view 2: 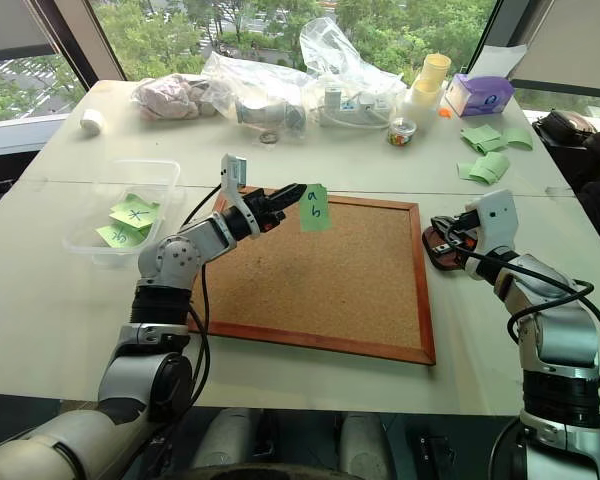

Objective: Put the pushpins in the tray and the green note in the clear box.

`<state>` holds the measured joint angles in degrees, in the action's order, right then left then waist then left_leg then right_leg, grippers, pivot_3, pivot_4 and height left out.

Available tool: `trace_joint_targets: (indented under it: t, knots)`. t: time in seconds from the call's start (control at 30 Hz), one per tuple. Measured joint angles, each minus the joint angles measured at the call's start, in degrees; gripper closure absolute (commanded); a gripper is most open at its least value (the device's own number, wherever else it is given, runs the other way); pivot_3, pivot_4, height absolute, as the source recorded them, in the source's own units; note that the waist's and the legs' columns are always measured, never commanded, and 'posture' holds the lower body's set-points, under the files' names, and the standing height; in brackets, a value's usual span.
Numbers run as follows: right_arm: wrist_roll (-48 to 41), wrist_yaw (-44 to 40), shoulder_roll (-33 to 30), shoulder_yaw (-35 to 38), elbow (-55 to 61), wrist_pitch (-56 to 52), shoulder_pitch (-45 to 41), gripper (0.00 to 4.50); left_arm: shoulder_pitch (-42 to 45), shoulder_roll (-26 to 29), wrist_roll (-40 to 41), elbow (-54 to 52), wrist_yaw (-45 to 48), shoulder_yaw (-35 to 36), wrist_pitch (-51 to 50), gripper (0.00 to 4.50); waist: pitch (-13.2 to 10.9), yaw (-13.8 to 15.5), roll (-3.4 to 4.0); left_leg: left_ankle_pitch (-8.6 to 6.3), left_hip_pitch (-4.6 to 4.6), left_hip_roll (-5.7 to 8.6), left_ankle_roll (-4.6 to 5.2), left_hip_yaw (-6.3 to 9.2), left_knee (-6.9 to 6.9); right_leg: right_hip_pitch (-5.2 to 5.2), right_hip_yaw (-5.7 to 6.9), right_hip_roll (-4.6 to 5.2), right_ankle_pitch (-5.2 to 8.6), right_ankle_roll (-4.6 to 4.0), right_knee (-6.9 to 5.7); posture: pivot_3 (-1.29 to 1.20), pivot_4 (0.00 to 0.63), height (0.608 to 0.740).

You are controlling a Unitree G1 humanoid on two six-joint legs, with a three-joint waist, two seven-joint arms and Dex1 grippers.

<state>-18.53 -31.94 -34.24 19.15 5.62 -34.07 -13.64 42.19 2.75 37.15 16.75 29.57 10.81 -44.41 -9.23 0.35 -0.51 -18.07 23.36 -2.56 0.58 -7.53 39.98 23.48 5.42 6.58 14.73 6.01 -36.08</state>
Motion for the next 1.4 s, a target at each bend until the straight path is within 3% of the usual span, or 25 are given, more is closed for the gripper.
trace_joint_targets:
  t: [0.13, 0.17, 0.23, 0.43, 0.67, 0.83, 1.13, 1.4]
  knots:
    - [-0.11, 1.33, 0.44, 1.97, -6.07, 2.3, 0.61, 4.5, -1.96, 0.11, -0.4, -2.23, -0.12, -0.93, 0.23, 4.47, 0.0, 0.3, 0.02, 0.0, 0.0, 0.0, 0.0, 0.0, 0.0, -0.01, 0.0, 0.0, 0.0, 0.0, 0.0, 0.0, 0.15, 0.74]
    - [-0.11, 1.32, 0.47, 1.95, -6.61, 2.77, 0.99, 3.87, -2.06, 0.1, -0.46, -2.27, -0.17, -1.06, 0.24, 4.5, 0.0, 0.3, 0.02, 0.0, 0.0, 0.0, 0.0, 0.01, 0.0, -0.01, 0.0, 0.0, 0.0, 0.0, 0.0, 0.0, 0.15, 0.74]
    - [-0.18, 1.38, 0.64, 1.92, -7.7, 3.61, 1.32, 3.18, -2.07, 0.12, -0.81, -2.63, -0.35, -1.27, 0.45, 4.5, 0.0, 0.24, 0.02, 0.01, 0.0, 0.0, -0.01, 0.0, 0.0, -0.01, 0.0, 0.0, 0.0, 0.0, 0.0, 0.0, 0.15, 0.74]
    - [-0.73, 2.91, 1.51, 2.0, -8.79, 4.52, 1.45, 0.08, -2.06, 0.19, -1.0, -3.93, -0.72, -1.61, 1.02, 4.5, 0.01, 0.23, 0.03, 0.02, -0.01, -0.01, -0.04, 0.02, 0.0, -0.01, 0.0, -0.02, 0.0, 0.0, -0.01, 0.0, 0.15, 0.74]
    - [-1.79, 3.69, 1.64, 2.11, -8.53, 4.36, 1.22, 0.03, -2.06, 0.29, -1.2, -3.93, -1.39, -1.59, 1.38, 4.5, 0.01, 0.28, 0.03, 0.02, -0.01, 0.0, -0.04, 0.01, 0.01, -0.02, 0.0, -0.02, 0.0, 0.0, -0.01, 0.0, 0.15, 0.74]
    - [-5.92, 1.46, 1.59, 0.66, -0.65, 0.01, 0.04, 0.03, -2.06, 0.9, -3.29, -4.95, -3.75, -1.76, 4.01, 4.5, 0.0, -0.04, 0.04, 0.03, -0.02, -0.04, -0.06, 0.03, 0.0, -0.01, 0.0, -0.06, 0.0, 0.0, -0.02, 0.0, 0.15, 0.74]
    - [-14.11, -3.16, 1.83, -10.37, 12.13, -9.18, -6.42, 0.03, -1.23, 3.86, -14.06, -14.93, -22.69, 2.99, 16.51, 4.5, 0.0, 0.25, 0.03, 0.05, -0.01, -0.1, -0.08, 0.09, 0.0, -0.01, 0.0, -0.1, -0.01, -0.01, -0.02, 0.0, 0.15, 0.74]
    - [-14.11, -5.52, 1.52, -13.48, 10.93, -9.28, -9.36, 0.03, -6.42, 11.31, -18.1, -21.54, -36.37, 13.83, 15.35, 4.5, 0.0, 0.36, 0.02, 0.03, -0.01, -0.12, -0.05, 0.08, 0.0, 0.0, 0.01, -0.06, -0.01, -0.01, -0.05, 0.0, 0.15, 0.74]
